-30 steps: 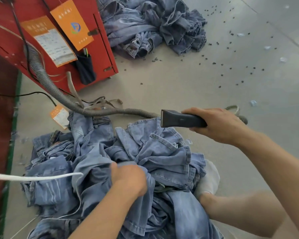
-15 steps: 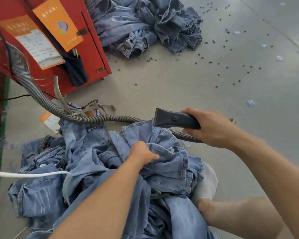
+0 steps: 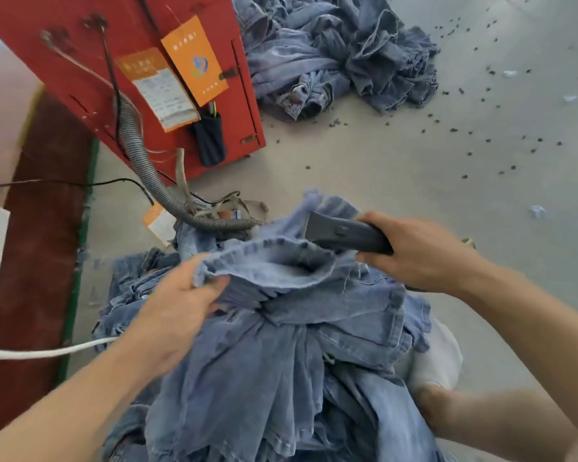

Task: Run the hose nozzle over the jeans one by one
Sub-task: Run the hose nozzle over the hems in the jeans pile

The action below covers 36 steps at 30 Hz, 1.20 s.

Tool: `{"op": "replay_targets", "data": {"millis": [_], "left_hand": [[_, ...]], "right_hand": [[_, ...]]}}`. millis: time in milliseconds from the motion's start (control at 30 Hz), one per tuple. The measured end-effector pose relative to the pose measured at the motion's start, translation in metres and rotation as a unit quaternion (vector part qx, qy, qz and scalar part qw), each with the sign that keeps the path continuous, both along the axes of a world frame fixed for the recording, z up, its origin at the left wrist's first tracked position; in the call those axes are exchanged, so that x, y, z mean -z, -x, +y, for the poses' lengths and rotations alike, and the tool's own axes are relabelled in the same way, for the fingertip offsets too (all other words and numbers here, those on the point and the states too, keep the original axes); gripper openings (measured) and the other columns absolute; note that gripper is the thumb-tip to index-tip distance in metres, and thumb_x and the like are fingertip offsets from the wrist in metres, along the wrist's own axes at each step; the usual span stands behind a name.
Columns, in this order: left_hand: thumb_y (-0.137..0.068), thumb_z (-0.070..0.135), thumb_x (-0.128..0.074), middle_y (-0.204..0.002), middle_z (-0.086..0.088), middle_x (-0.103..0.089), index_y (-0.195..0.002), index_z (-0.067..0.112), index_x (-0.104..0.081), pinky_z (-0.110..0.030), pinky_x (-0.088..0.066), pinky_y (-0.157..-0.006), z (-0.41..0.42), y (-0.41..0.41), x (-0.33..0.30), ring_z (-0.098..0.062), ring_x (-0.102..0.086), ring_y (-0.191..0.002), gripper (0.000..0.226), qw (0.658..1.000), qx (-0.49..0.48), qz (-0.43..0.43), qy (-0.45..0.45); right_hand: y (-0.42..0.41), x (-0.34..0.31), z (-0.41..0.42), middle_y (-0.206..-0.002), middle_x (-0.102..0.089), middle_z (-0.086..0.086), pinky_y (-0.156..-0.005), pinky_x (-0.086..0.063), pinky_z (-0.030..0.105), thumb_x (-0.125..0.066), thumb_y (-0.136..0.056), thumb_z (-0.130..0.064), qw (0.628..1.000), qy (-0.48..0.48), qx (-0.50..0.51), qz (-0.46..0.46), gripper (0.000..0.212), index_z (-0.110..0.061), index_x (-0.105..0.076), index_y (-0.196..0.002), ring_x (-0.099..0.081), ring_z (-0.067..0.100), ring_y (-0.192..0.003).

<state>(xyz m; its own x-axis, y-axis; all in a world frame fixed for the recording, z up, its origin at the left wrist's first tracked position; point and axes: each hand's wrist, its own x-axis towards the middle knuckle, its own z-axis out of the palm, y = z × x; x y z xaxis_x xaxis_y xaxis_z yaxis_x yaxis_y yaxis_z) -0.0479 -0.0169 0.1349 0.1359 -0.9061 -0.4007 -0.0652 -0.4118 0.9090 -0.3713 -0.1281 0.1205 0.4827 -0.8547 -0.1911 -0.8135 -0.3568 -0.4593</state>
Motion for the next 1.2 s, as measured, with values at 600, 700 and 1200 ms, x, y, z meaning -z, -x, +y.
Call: {"op": "replay_targets", "data": {"millis": [600, 700, 1200], "left_hand": [[-0.108, 0.014, -0.051, -0.138, -0.021, -0.061, -0.141, -0.001, -0.051, -0.053, -0.052, -0.099, -0.006, 0.014, 0.115, -0.039, -0.062, -0.121, 0.036, 0.891, -0.351, 0.192, -0.216], [-0.103, 0.011, -0.053, -0.137, -0.023, -0.060, -0.141, 0.000, -0.050, -0.048, -0.053, -0.096, -0.026, 0.017, 0.135, -0.033, -0.063, -0.108, 0.039, 0.882, -0.394, 0.119, -0.230], [-0.087, 0.061, -0.060, -0.157, -0.007, -0.041, -0.143, 0.028, -0.051, -0.053, -0.019, -0.111, -0.026, 0.104, 0.167, -0.031, -0.029, -0.146, 0.066, 0.652, 0.417, -0.609, 0.171]], "right_hand": [[-0.001, 0.005, 0.001, -0.087, -0.063, -0.018, -0.061, -0.041, 0.023, -0.073, -0.094, -0.041, 0.995, -0.032, 0.065, -0.068, 0.031, -0.045, -0.051, -0.114, -0.059, 0.000, -0.076], [0.018, 0.011, -0.008, -0.085, -0.064, -0.015, -0.061, -0.041, 0.025, -0.074, -0.093, -0.038, 0.992, -0.040, 0.104, -0.066, 0.031, -0.045, -0.049, -0.110, -0.060, 0.004, -0.076], [0.034, 0.020, -0.023, -0.081, -0.062, -0.018, -0.061, -0.040, 0.022, -0.072, -0.092, -0.042, 0.992, -0.038, 0.111, -0.052, 0.031, -0.050, -0.046, -0.106, -0.057, -0.002, -0.073]]}}
